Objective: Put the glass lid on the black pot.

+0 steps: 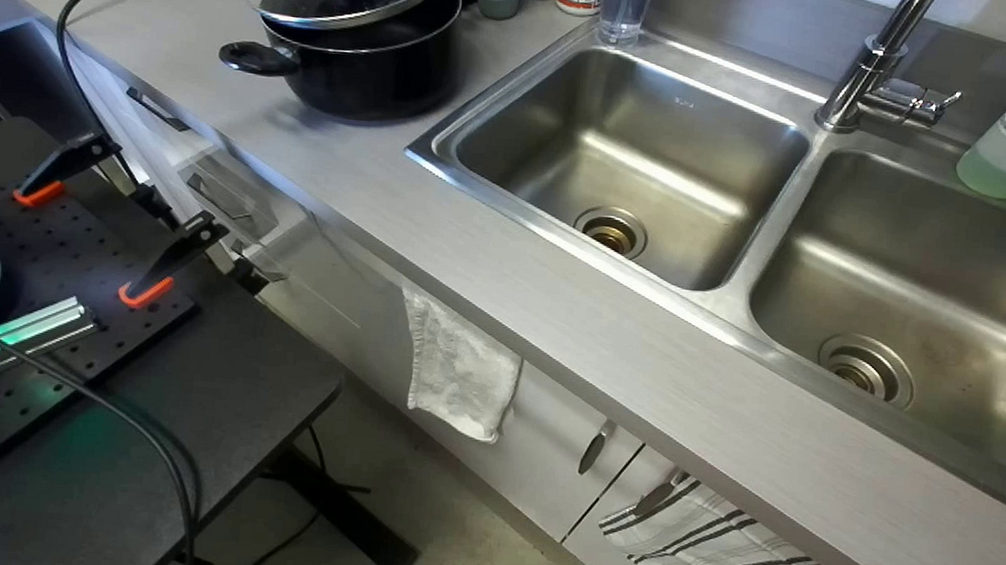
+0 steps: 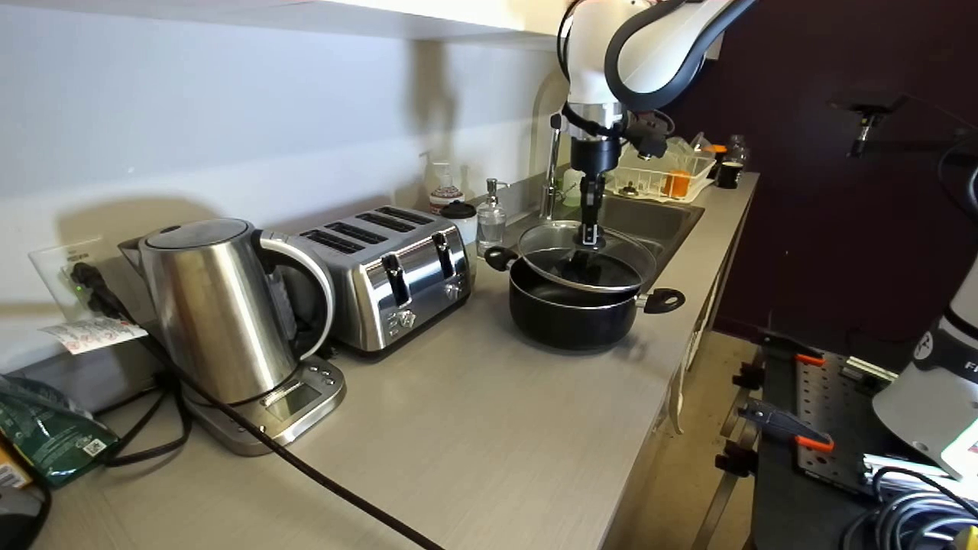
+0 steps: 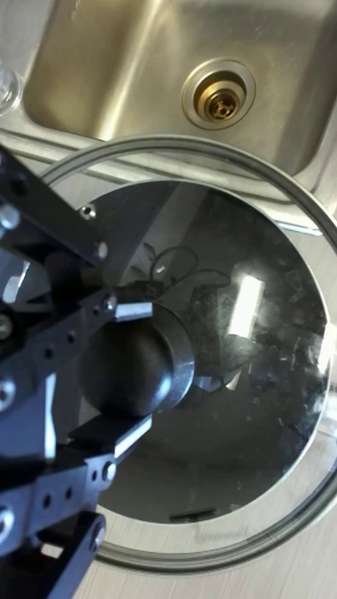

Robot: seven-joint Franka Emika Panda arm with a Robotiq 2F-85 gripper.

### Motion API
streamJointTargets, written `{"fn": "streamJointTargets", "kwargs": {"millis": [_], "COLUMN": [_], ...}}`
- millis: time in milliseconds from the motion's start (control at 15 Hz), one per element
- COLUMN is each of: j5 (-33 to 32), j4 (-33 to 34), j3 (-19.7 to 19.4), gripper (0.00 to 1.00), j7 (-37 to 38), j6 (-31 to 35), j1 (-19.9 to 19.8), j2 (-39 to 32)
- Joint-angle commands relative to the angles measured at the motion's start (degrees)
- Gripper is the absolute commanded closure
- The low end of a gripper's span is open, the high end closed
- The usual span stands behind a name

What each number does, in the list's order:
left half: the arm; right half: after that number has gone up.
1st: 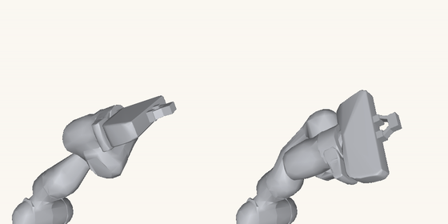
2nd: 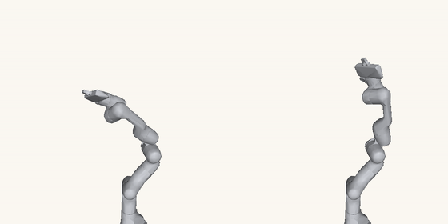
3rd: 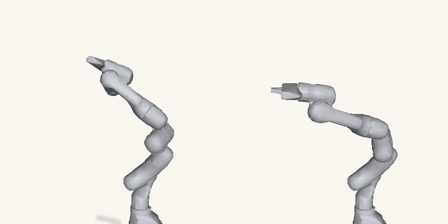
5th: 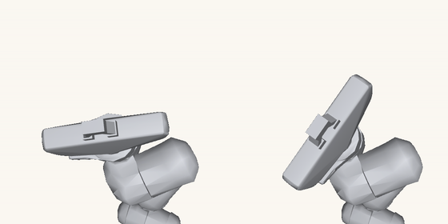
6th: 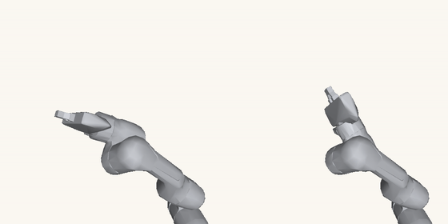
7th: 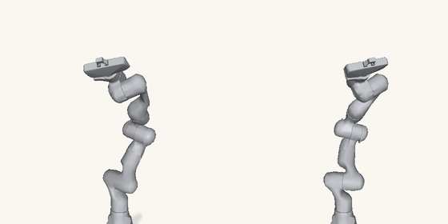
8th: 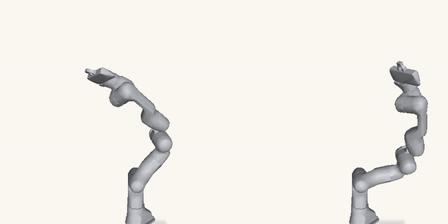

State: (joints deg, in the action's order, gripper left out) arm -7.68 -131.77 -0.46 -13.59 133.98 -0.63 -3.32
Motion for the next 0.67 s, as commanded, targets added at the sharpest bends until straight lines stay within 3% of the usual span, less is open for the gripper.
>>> {"fn": "streamJointTargets", "kwargs": {"millis": [0,600], "j5": [1.2,2.3], "j4": [3.5,5.9], "j3": [0.1,0.4], "gripper": [0.75,0.75], "j7": [1.4,1.5], "j6": [-0.7,-0.5], "j1": [-0.1,-0.3], "j2": [-3.3,-6.7]}}
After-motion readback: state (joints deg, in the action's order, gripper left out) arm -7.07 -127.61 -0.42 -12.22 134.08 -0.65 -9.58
